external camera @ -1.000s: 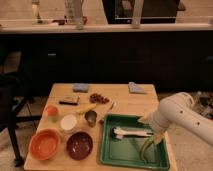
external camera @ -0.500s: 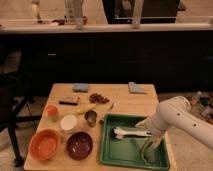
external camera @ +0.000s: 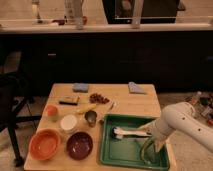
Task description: Place pepper in red bowl
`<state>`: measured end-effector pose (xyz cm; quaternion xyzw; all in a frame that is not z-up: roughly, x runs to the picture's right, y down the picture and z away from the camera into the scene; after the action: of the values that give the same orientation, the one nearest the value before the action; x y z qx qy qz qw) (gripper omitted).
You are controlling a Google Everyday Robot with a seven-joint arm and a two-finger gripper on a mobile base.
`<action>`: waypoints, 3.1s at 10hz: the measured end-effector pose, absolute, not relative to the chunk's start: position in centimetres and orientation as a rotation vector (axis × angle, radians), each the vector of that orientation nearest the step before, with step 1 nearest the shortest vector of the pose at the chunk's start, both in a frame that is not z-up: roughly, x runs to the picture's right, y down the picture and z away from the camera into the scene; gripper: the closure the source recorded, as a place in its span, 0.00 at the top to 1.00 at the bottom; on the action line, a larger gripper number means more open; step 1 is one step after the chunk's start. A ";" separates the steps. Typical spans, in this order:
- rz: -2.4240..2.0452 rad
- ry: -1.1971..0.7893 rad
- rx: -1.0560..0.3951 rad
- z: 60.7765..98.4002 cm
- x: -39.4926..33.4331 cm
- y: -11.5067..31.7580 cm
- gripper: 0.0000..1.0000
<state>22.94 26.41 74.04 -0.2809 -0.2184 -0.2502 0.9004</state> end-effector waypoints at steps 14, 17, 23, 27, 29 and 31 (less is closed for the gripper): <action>-0.467 -0.500 -0.601 75.6 23.8 30.3 0.80; -0.473 -0.507 -0.625 75.8 23.7 31.0 0.80; -0.475 -0.517 -0.643 75.5 23.9 31.3 0.33; -0.474 -0.521 -0.621 74.5 24.1 30.5 0.00; -0.464 -0.495 -0.620 74.1 23.9 30.0 0.00; -0.441 -0.444 -0.630 73.6 23.2 29.2 0.00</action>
<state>23.25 29.25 73.60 -0.3046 -0.2147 -0.2134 0.9031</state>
